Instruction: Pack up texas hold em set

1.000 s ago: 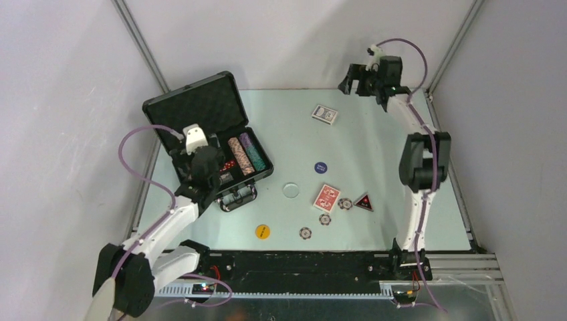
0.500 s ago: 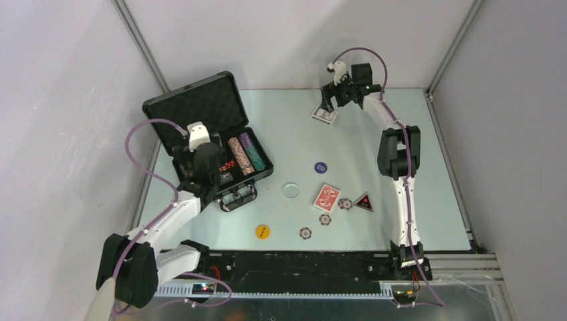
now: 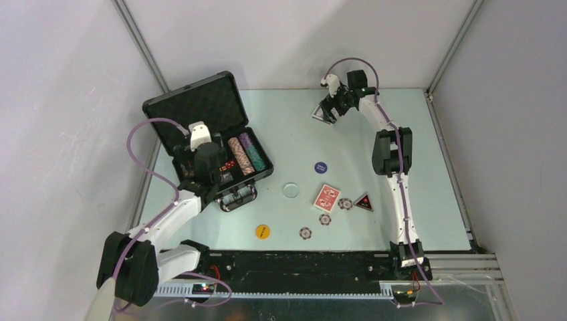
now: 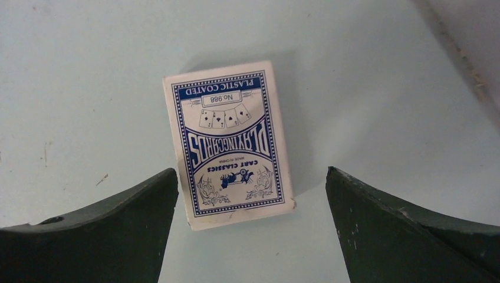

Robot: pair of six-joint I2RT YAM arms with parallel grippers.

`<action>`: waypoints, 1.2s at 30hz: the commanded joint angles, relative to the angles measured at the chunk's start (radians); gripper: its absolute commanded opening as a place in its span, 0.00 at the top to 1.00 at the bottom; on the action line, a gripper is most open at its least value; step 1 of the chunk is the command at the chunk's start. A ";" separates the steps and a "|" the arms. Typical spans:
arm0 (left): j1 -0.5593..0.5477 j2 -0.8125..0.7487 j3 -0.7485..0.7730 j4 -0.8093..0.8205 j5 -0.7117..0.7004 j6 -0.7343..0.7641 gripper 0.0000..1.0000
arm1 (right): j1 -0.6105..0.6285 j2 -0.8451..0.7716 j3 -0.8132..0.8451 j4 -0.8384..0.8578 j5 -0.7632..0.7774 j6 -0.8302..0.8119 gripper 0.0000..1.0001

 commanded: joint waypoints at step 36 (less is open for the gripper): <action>0.006 -0.014 0.021 0.033 0.010 0.009 0.02 | 0.051 -0.151 -0.135 0.044 0.059 -0.004 0.91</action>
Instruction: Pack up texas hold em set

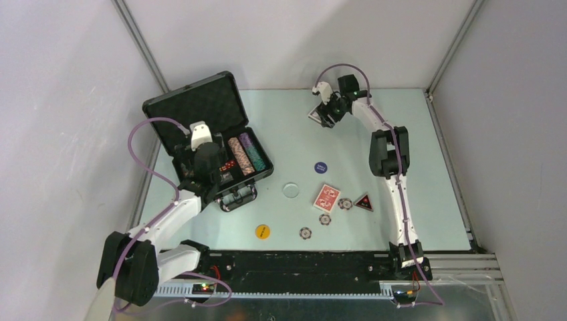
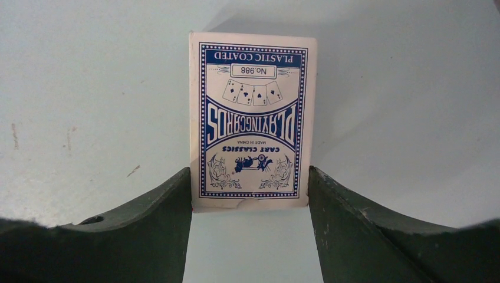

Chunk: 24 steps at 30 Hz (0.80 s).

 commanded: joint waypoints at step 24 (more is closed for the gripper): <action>0.056 -0.257 -0.006 -0.133 -0.050 -0.359 0.02 | 0.391 -0.276 -0.103 0.042 -0.214 -0.298 1.00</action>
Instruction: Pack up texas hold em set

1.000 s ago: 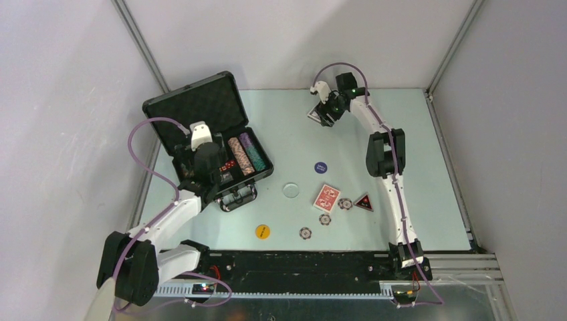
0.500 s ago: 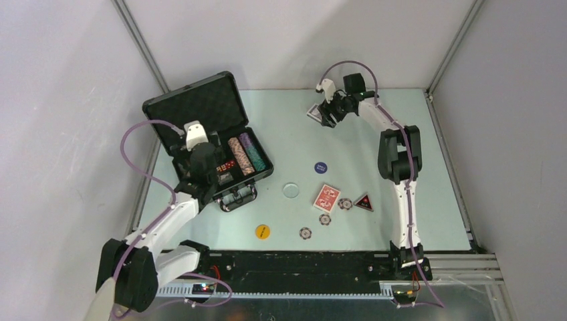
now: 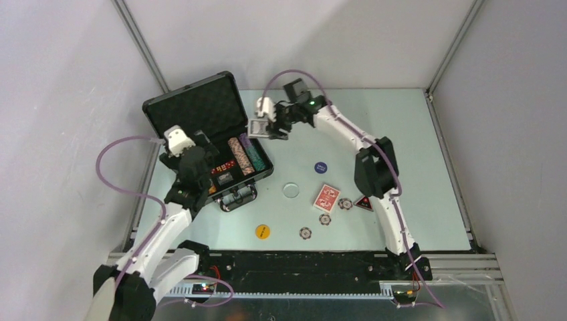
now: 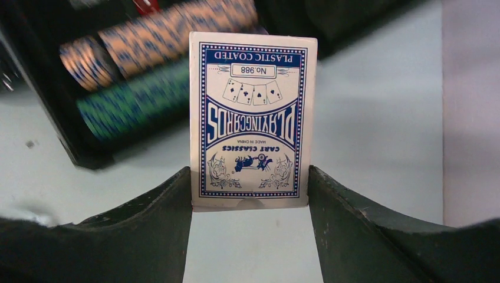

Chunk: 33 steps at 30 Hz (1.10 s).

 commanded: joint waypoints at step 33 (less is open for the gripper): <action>0.000 -0.313 0.056 -0.298 0.087 -0.308 0.01 | 0.301 0.337 0.212 0.489 0.111 -0.363 0.94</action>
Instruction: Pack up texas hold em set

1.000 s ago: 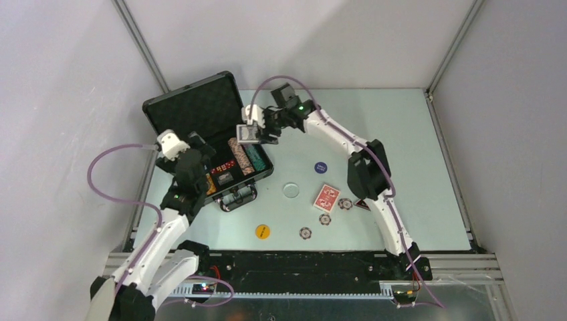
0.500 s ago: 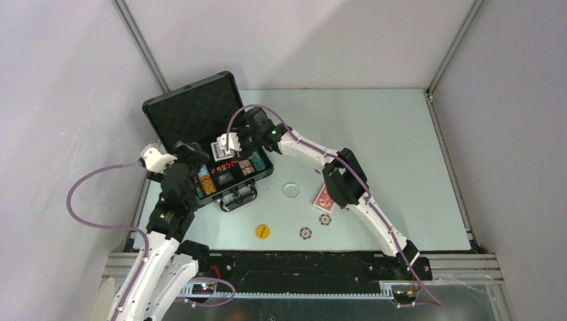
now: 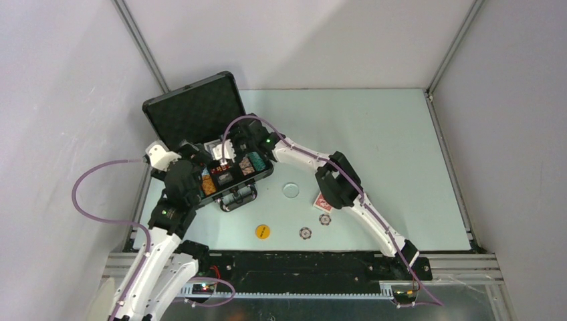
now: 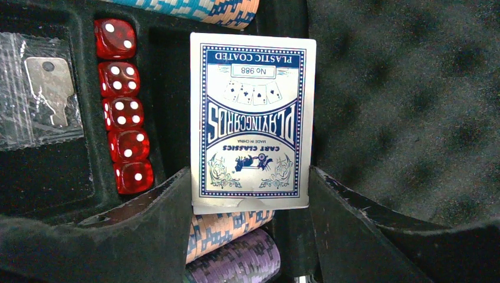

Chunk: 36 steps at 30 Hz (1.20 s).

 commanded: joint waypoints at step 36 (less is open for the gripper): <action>0.000 -0.003 0.031 0.022 0.029 0.006 0.00 | -0.014 -0.045 -0.134 0.453 -0.065 0.251 0.06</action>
